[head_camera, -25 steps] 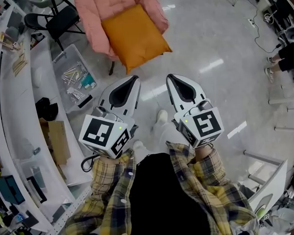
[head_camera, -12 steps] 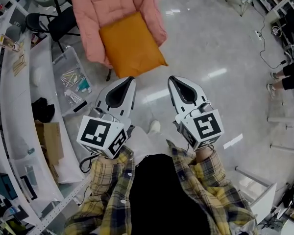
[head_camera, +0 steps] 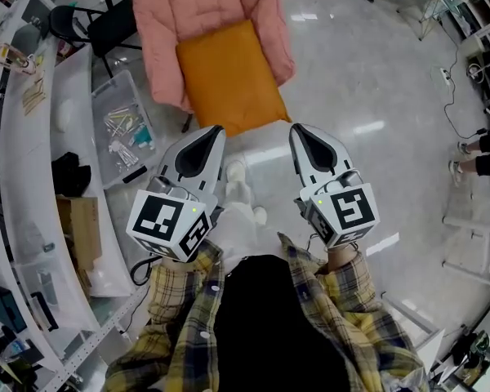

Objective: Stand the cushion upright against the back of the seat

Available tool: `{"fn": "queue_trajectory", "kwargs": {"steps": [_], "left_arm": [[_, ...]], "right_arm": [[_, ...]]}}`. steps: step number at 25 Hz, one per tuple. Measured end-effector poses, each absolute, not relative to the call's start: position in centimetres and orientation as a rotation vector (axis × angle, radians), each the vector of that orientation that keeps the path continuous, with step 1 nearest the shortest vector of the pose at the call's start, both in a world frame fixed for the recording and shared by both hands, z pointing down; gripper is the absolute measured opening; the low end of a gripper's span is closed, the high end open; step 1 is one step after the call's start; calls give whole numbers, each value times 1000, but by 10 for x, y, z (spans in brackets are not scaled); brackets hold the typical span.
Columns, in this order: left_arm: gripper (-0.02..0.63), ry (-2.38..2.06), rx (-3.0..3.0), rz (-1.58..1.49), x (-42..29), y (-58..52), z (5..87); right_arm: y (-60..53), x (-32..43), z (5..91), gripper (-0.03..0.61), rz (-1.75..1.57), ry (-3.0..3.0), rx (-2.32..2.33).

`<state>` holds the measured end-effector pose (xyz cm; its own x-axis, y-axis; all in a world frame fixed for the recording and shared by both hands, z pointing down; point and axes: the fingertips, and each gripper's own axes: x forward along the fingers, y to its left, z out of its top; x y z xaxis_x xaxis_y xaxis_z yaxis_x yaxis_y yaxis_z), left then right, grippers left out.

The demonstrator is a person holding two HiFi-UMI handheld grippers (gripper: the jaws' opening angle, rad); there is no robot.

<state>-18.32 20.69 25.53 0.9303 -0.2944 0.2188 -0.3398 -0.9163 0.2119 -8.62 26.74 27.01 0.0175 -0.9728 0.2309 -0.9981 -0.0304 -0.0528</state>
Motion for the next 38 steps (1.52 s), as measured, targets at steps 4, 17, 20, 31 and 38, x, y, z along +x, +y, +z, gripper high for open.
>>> {"fn": "queue_trajectory", "kwargs": {"steps": [4, 17, 20, 31, 38], "left_arm": [[5, -503, 2841, 238, -164, 159, 250], [5, -474, 2855, 246, -109, 29, 250], [5, -463, 2844, 257, -102, 15, 259], [5, -576, 2723, 346, -83, -10, 301], [5, -663, 2625, 371, -85, -22, 337]], "right_arm": [[216, -72, 264, 18, 279, -2126, 2106], [88, -33, 268, 18, 257, -2131, 2058], [77, -20, 274, 18, 250, -2108, 2061], [51, 26, 308, 20, 356, -2141, 1920], [31, 42, 337, 20, 414, -2176, 1761]]}}
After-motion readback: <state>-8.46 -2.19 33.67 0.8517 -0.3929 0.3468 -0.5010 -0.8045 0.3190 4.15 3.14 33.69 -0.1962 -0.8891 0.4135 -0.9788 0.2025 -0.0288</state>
